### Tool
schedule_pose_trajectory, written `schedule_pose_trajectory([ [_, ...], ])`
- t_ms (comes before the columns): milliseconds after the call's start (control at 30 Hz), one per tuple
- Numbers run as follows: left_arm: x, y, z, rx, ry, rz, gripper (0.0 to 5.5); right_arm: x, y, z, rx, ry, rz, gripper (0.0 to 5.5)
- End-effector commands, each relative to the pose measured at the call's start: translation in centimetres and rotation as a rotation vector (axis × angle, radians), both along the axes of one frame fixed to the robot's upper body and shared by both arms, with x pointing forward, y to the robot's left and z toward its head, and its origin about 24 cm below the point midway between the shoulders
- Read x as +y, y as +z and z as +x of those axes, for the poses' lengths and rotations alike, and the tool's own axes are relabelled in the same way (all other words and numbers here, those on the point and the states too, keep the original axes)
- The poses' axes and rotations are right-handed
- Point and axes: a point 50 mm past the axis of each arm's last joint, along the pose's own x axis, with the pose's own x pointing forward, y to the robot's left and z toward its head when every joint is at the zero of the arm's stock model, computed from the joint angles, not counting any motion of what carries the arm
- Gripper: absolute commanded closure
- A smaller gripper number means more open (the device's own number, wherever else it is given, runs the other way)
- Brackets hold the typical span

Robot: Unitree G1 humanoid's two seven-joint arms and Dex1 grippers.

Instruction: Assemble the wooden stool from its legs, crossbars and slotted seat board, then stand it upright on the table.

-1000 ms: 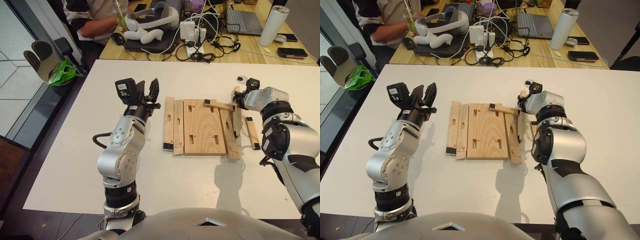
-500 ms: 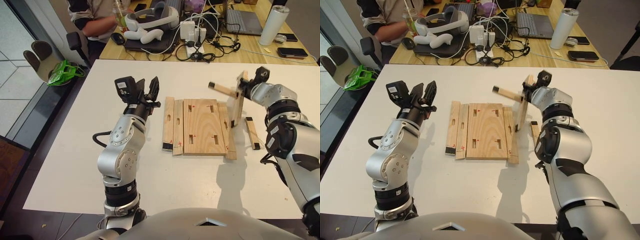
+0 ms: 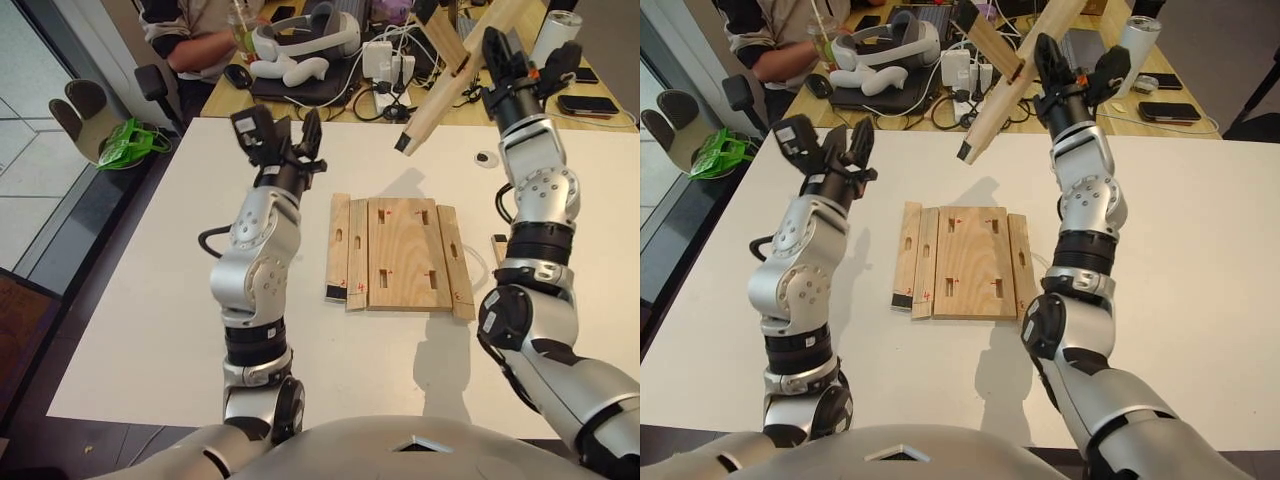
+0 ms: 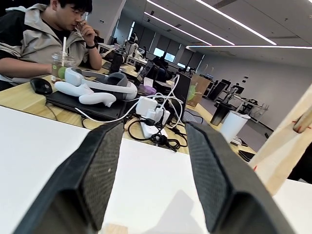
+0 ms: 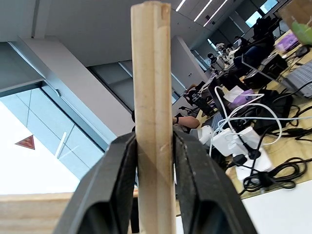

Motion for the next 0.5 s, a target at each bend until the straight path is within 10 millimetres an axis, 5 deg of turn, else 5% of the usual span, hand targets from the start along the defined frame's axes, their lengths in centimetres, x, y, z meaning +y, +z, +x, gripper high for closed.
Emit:
schedule_pose_trajectory([
  [33, -4.2, 1.6, 0.0, 0.0, -0.26, 0.043, 3.19, 2.4, 1.3, -1.2, -0.089, 0.105, 0.024, 4.49],
  [200, -5.3, 0.1, -1.2, 0.06, -0.384, 0.267, 3.19, 3.9, 1.5, -2.4, -0.104, 0.184, 0.03, 4.49],
  [500, -3.5, -0.7, -0.4, 0.063, -0.239, 0.478, 3.19, 4.2, 2.0, -4.7, -0.111, 0.235, 0.009, 4.49],
])
